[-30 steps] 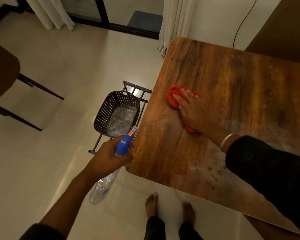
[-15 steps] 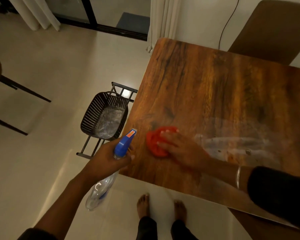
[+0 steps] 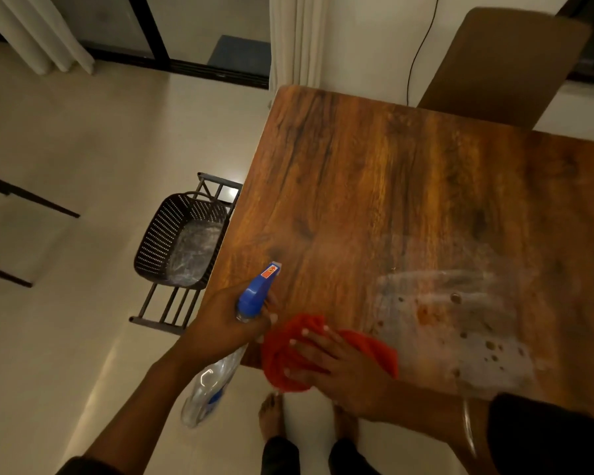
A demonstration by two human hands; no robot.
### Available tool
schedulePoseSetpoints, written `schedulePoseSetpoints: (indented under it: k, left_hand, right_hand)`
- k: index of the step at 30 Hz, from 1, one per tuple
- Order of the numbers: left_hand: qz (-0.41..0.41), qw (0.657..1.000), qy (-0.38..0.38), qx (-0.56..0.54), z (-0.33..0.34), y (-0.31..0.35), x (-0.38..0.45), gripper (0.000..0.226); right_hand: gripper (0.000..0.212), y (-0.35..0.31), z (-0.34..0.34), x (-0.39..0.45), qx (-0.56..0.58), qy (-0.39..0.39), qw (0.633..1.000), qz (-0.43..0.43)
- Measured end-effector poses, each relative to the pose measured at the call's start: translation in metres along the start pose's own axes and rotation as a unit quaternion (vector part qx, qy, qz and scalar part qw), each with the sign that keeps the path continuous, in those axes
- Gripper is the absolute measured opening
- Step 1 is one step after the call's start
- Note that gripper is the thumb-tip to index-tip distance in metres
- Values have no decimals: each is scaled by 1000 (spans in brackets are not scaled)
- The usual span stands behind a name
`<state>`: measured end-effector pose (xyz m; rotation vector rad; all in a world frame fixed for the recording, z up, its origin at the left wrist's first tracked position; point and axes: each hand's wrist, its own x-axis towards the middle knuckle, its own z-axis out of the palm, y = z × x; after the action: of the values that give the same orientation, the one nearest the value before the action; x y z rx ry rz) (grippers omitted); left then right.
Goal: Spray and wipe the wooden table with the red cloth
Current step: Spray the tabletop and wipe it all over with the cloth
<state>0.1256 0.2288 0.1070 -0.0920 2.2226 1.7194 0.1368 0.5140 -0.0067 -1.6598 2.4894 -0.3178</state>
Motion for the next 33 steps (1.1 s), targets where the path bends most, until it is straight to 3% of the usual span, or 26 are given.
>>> schedulePoseSetpoints:
  k: [2,5,8,10,12,15,20,22,24,26,28,31,33]
  left_hand:
    - [4,1000,0,7,3,7,7,17]
    - [-1,1000,-8,14,10,14,16,17]
    - [-12,1000,-9,8,20,18,17,14]
    - [-16,1000,-20,16,27,21,19,10]
    - [-11,999,-39,15,32,25,21,14]
    - [-4,999,-44,14,35,38,27,20]
    - [13,999,-26,32,34,59,43,19]
    - [11,999,-19,35,33,64,48,18]
    - [11,999,-21,33,32,65,51,18]
    - [8,999,-24,35,32,63,52,19]
    - [-2,999,-25,43,34,59,51,21]
    - [-8,997,-40,59,41,58,48,21]
    - [-8,997,-63,53,45,61,48,20]
  right_hand:
    - [63,10,-6,-12,14,-38,999,-6]
    - [56,79,-40,13,44,24,986,160]
    - [52,180,-83,41,34,69,936,342]
    - [52,228,-101,48,24,93,908,408]
    - [52,233,-100,51,19,112,899,423]
    - [53,170,-74,36,25,113,935,336]
    - [71,24,6,-45,-27,35,998,54]
    - [75,11,12,-61,-30,-29,999,-18]
    - [73,38,-6,-53,-4,-52,998,-16]
    - [71,84,-33,-32,3,-20,998,54]
    - [62,140,-60,-9,12,41,982,184]
    - [54,205,-93,16,20,50,926,374]
    - [53,203,-95,26,36,65,894,441]
